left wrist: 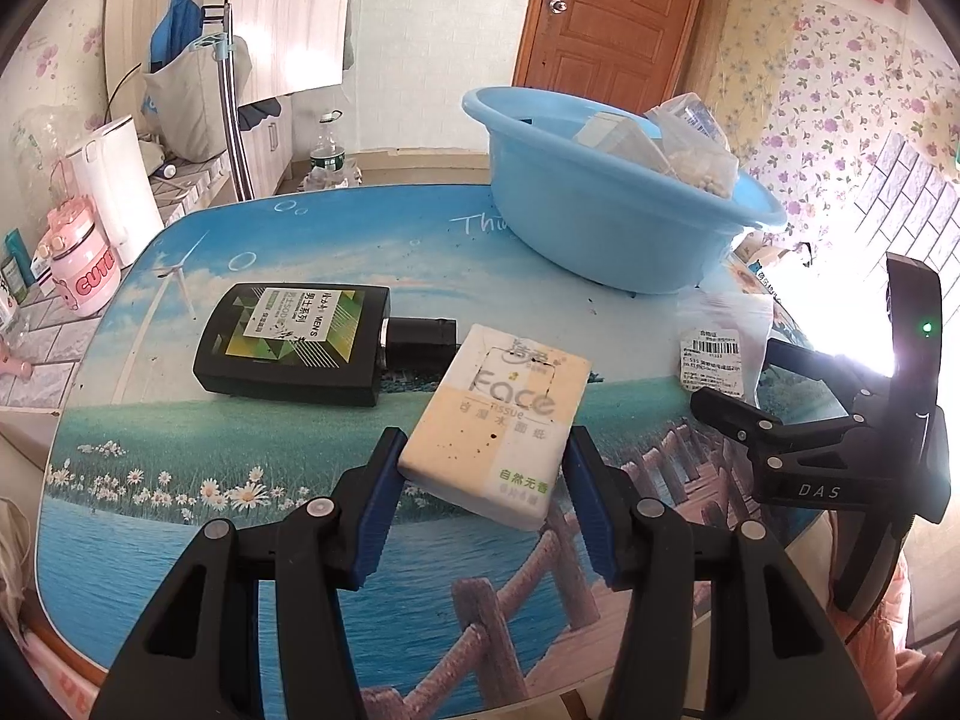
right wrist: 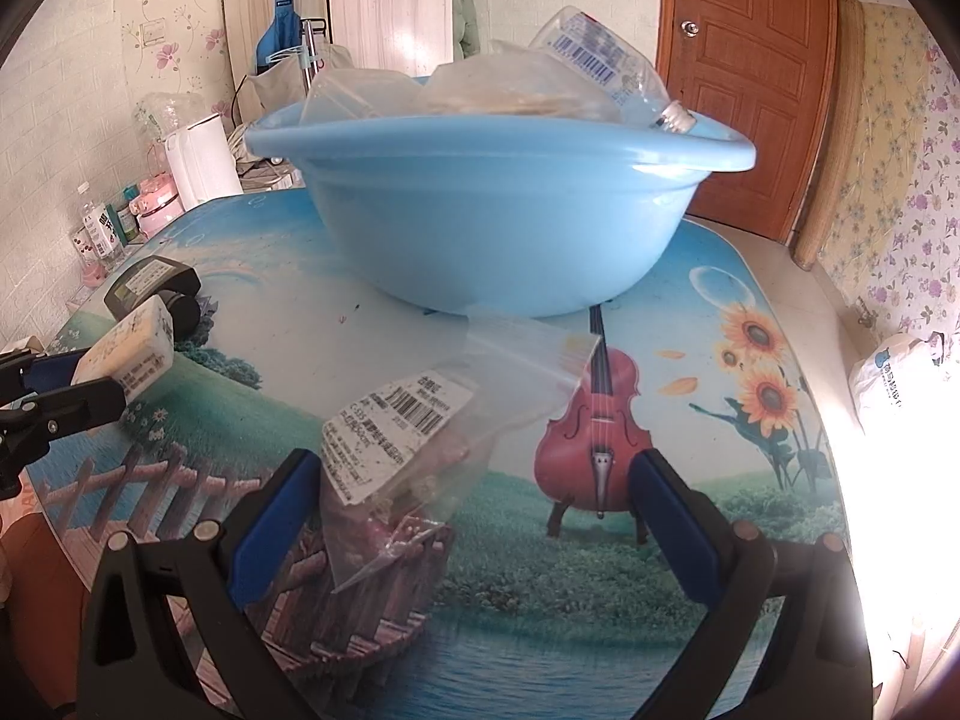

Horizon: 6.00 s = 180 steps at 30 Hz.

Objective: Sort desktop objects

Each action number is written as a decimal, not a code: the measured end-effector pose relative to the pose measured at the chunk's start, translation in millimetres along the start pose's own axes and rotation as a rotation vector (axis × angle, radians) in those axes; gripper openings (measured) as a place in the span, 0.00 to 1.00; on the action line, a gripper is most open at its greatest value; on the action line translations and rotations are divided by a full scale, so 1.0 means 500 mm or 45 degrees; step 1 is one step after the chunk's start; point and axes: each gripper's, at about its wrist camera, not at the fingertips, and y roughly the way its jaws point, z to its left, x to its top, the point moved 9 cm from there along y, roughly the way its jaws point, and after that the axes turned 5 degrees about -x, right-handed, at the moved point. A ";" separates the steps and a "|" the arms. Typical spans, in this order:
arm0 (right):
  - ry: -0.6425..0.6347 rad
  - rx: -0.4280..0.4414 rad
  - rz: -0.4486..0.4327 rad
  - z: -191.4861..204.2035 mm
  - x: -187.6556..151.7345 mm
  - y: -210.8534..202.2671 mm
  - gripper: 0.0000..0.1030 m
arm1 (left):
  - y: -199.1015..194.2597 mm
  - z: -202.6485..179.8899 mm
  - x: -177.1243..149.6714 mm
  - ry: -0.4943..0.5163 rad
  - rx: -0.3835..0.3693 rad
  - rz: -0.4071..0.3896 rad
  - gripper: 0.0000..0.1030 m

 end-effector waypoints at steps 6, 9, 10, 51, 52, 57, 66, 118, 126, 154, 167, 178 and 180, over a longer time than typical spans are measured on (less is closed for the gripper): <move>0.000 0.000 0.000 0.000 0.000 0.000 1.00 | -0.001 0.005 -0.001 -0.007 0.005 -0.004 0.51; 0.000 0.000 -0.001 0.000 -0.001 0.000 1.00 | -0.003 0.007 0.001 -0.009 0.009 -0.010 0.51; 0.000 0.000 -0.001 0.000 -0.001 0.000 1.00 | -0.004 0.008 0.002 -0.009 0.010 -0.010 0.51; -0.123 0.252 0.143 -0.023 0.003 -0.024 0.24 | -0.027 0.016 0.019 0.014 0.031 -0.032 0.51; -0.093 0.286 0.144 -0.028 0.006 -0.027 0.23 | -0.026 0.017 0.019 0.012 0.033 -0.032 0.51; -0.089 0.259 0.089 -0.055 0.022 -0.058 0.13 | -0.025 0.026 0.019 0.000 0.040 -0.030 0.51; -0.101 0.334 0.010 -0.079 0.083 -0.153 0.12 | -0.055 0.014 0.072 0.024 0.023 -0.084 0.51; -0.249 0.299 0.195 -0.086 -0.009 -0.055 0.18 | -0.044 -0.062 0.233 0.070 -0.070 -0.177 0.51; -0.132 0.358 0.061 -0.106 0.056 -0.156 0.18 | -0.047 -0.087 0.245 0.104 -0.085 -0.183 0.51; -0.057 0.363 -0.078 -0.042 0.317 -0.031 0.18 | 0.038 -0.061 0.396 0.176 -0.075 -0.235 0.69; -0.039 0.248 -0.134 -0.023 0.380 -0.048 0.48 | -0.011 0.122 0.287 0.001 0.079 -0.190 0.78; -0.035 0.297 -0.183 0.020 0.334 -0.125 0.56 | -0.002 0.188 0.158 -0.083 0.133 -0.070 0.88; -0.026 0.299 -0.168 0.021 0.307 -0.125 0.56 | 0.000 0.181 0.141 -0.052 0.135 -0.050 0.90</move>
